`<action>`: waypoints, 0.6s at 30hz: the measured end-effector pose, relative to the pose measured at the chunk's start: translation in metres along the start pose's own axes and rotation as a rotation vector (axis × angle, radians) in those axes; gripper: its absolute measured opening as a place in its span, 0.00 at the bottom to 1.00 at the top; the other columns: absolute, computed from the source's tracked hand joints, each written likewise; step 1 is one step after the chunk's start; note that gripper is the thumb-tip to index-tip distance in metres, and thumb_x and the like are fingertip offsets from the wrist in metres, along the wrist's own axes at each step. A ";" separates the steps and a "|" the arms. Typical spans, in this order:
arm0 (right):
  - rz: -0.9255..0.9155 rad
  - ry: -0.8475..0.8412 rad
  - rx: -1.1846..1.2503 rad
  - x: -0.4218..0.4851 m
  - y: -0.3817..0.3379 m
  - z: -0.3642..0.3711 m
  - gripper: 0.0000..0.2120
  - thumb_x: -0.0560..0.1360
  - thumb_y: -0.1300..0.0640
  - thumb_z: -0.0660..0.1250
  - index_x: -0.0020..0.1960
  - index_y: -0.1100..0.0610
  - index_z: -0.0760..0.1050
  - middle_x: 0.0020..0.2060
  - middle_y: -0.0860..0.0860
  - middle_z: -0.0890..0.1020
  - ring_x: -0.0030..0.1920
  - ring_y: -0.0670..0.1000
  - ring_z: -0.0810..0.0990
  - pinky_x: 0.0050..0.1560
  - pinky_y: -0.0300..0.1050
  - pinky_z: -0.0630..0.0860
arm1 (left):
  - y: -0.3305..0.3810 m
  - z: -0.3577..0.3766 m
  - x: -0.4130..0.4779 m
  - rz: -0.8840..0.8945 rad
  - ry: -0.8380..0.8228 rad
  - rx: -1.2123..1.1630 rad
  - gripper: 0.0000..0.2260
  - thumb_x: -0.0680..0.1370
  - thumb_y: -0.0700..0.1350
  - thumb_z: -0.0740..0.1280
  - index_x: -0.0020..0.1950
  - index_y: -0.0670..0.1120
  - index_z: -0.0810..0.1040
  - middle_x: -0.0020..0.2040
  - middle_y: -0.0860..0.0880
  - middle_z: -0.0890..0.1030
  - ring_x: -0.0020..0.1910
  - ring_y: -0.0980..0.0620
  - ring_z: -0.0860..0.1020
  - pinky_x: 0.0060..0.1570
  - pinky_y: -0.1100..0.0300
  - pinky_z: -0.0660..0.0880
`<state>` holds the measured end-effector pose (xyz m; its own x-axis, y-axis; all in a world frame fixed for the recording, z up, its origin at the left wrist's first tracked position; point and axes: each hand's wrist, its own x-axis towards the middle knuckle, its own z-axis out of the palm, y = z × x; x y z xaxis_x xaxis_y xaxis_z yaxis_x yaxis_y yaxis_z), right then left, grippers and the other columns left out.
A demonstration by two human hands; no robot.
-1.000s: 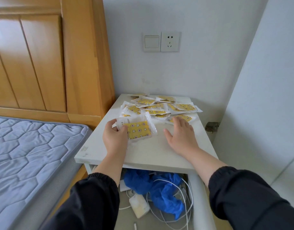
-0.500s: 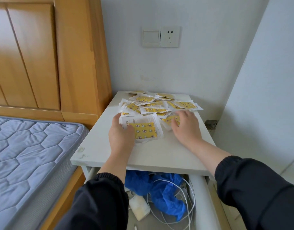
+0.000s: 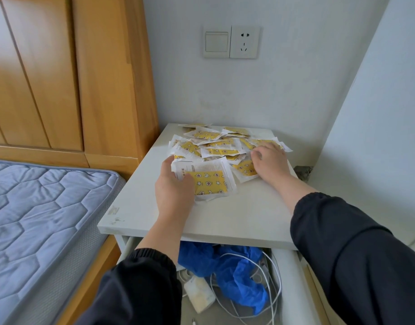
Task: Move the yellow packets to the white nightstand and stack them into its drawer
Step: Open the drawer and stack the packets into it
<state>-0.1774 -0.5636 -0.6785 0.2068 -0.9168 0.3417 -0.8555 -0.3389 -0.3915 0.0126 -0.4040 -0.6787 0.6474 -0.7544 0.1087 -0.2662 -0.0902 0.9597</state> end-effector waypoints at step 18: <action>-0.220 0.080 0.365 -0.093 -0.032 -0.026 0.11 0.74 0.67 0.61 0.50 0.62 0.81 0.53 0.53 0.81 0.58 0.51 0.77 0.56 0.38 0.69 | 0.009 -0.004 -0.008 -0.061 0.123 -0.077 0.24 0.79 0.38 0.60 0.74 0.53 0.63 0.50 0.52 0.76 0.45 0.53 0.76 0.33 0.65 0.72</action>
<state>-0.1819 -0.4619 -0.6761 0.3161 -0.7998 0.5103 -0.5680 -0.5904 -0.5735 0.0081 -0.3959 -0.6698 0.7445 -0.6633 0.0761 -0.1714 -0.0797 0.9820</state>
